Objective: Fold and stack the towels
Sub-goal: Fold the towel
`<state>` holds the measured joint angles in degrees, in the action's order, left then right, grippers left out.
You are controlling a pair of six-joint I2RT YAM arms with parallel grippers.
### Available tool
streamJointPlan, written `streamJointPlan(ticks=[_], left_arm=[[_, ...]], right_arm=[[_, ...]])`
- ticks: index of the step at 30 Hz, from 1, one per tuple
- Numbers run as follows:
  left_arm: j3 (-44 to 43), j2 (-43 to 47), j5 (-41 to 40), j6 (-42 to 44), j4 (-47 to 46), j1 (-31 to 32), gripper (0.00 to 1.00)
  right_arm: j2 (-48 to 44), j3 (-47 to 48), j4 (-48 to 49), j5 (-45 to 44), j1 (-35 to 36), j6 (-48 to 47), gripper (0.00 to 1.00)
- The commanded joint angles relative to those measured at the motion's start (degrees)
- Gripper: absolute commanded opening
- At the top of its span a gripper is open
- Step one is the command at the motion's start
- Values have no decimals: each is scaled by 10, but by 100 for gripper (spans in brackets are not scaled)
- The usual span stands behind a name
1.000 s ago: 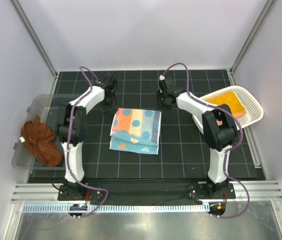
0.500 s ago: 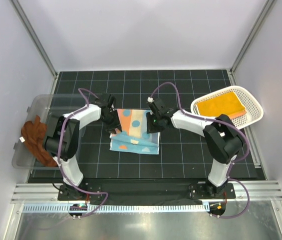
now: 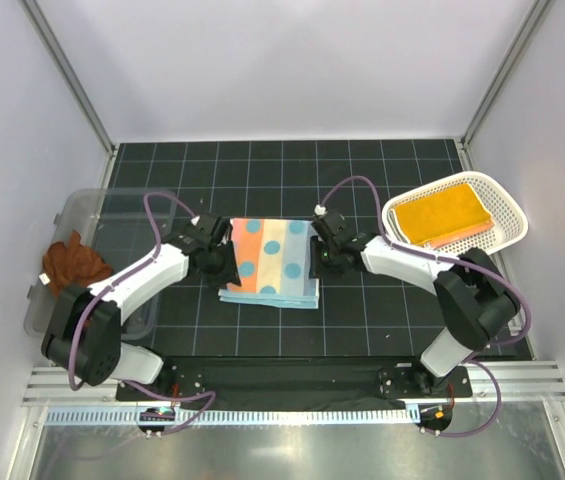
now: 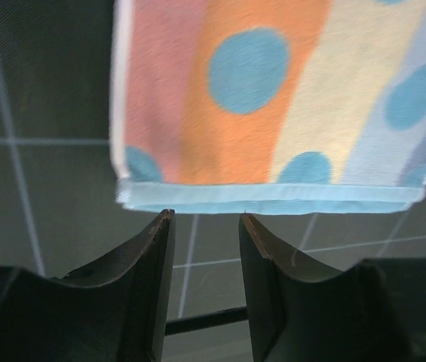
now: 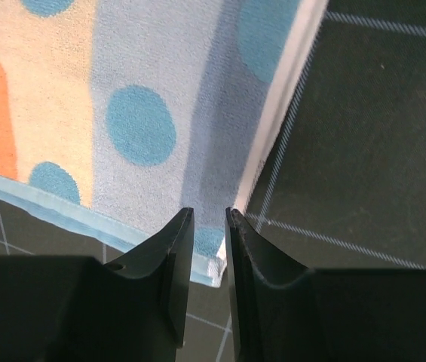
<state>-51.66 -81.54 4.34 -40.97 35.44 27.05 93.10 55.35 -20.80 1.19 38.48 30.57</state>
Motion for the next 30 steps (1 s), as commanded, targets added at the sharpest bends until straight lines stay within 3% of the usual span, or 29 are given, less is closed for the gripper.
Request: streamJointPlan(ticks=[1, 6, 13, 23, 30], left_arm=[[31, 41, -81, -31, 17, 2, 44], [9, 7, -140, -26, 24, -1, 50], [13, -48, -65, -14, -28, -31, 50], [58, -22, 15, -41, -60, -42, 38], [65, -7, 1, -47, -44, -42, 41]], right_arm=[[-57, -7, -28, -46, 4, 86, 31], [-97, -42, -14, -55, 12, 203, 28], [-100, -93, 30, -46, 26, 279, 27], [-73, -133, 59, -64, 43, 317, 26], [-63, -122, 38, -73, 43, 298, 30]])
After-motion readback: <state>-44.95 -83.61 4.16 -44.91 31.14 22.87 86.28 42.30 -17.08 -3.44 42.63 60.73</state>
